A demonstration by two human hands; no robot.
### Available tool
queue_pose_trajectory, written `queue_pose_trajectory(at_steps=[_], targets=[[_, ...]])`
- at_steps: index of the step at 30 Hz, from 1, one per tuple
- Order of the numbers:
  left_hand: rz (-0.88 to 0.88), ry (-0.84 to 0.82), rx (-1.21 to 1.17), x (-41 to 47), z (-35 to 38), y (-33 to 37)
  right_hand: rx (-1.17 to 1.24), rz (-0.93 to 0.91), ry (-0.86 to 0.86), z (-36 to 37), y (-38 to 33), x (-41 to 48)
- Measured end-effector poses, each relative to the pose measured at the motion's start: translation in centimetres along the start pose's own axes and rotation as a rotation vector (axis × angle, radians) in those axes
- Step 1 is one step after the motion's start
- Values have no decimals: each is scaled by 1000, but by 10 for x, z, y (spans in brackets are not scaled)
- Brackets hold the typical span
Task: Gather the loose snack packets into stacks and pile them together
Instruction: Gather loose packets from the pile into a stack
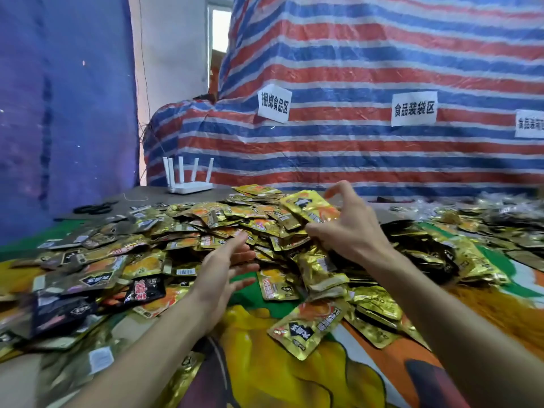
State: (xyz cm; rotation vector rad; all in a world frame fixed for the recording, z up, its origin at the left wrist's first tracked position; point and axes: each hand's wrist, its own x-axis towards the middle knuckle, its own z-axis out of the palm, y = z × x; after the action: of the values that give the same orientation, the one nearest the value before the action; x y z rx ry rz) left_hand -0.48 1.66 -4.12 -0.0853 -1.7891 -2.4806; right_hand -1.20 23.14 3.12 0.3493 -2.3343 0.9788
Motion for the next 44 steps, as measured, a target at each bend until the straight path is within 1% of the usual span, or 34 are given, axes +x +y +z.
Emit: queue_pose_trajectory(at_steps=[3, 5, 8, 12, 13, 16, 20, 22, 23, 25, 26, 27, 28, 30, 33, 35, 37, 39, 42, 44], targets=[[59, 44, 43, 5, -1, -4, -152, 114, 223, -38, 20, 41], [151, 152, 113, 8, -3, -6, -223, 221, 275, -52, 32, 62], [278, 311, 122, 11, -9, -3, -364, 348, 198, -49, 47, 69], [338, 365, 97, 11, -18, 5, -573, 422, -36, -30, 67, 64], [353, 372, 110, 11, -18, 6, -604, 432, -54, -28, 69, 64], [367, 413, 137, 8, -17, 10, -666, 485, -19, -24, 67, 66], [363, 499, 137, 8, -20, 17, -663, 528, -58, -23, 57, 66], [387, 563, 162, 9, -24, 20, -688, 489, 13, -20, 46, 64], [395, 600, 164, 10, -27, 22, -701, 424, 70, -16, 40, 63], [378, 665, 153, 14, -31, 25, -652, 187, 185, -3, 24, 59], [355, 690, 188, 18, -34, 27, -581, 54, 203, 6, 15, 57], [329, 698, 278, 23, -37, 29, -501, -61, 176, 17, 7, 53], [308, 675, 421, 28, -42, 32, -419, -147, 115, 31, -2, 48], [278, 547, 797, 39, -52, 35, -299, -234, -64, 64, -13, 35], [248, 380, 1356, 50, -70, 38, -323, -251, -337, 118, -17, 18], [220, 291, 1582, 55, -78, 37, -352, -209, -469, 148, -17, 15], [207, 251, 1669, 61, -83, 32, -360, -168, -526, 170, -18, 16], [243, 253, 1674, 68, -85, 25, -374, -139, -530, 185, -17, 20], [348, 335, 1688, 73, -85, 15, -443, -150, -486, 196, -15, 28], [421, 379, 1710, 74, -86, 11, -470, -177, -422, 198, -13, 30]])
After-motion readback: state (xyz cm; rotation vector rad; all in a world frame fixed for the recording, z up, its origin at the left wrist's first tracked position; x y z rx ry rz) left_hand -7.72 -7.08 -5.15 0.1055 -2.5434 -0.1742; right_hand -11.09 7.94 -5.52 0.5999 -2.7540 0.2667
